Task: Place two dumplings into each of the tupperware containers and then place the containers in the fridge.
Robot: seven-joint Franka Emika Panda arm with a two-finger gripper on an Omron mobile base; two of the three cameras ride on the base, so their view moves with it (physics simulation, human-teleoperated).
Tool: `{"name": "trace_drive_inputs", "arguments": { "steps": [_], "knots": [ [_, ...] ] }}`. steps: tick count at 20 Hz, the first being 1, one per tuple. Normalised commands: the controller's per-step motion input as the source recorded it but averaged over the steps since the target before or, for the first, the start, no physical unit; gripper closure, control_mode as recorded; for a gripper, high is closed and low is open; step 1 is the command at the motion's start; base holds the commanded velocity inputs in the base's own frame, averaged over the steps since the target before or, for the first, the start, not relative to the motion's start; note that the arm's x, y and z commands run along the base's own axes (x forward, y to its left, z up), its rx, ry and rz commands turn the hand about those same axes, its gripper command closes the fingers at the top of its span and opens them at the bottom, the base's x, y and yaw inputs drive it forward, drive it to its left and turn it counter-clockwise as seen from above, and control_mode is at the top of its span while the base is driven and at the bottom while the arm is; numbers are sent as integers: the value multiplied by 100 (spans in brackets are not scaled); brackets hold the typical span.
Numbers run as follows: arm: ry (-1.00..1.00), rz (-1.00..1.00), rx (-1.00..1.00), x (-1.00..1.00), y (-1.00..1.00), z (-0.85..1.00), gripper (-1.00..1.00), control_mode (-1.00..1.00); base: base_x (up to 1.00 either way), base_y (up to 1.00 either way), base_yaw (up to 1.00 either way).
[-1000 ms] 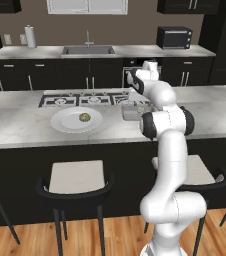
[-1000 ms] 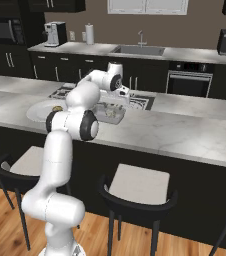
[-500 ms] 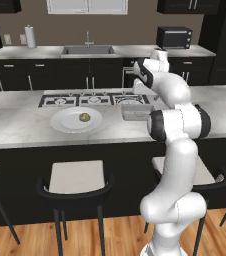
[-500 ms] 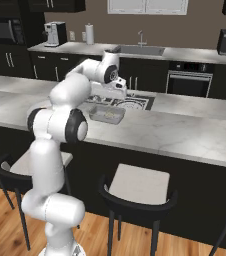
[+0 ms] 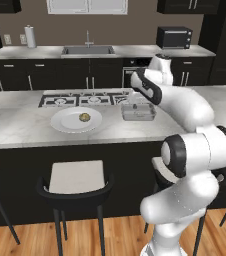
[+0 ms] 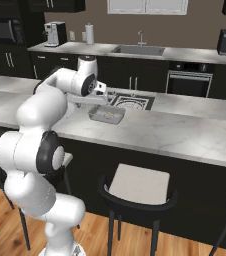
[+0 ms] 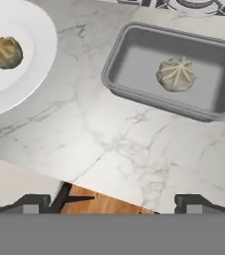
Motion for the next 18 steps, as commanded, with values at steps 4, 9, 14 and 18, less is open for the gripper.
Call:
{"name": "trace_drive_inputs", "arguments": {
  "steps": [4, 9, 14, 18],
  "knots": [
    [0, 7, 0, -67, 67, 12, -100, -100, 0, 0, 0],
    [5, 1, 0, 0, 78, 6, -100, -100, 0, 0, 0],
    [11, -2, -1, 38, 81, 4, -100, -100, 0, 0, 0],
    [6, -8, -3, 36, 74, 3, -100, -100, 0, 0, 0]
  ]
}}
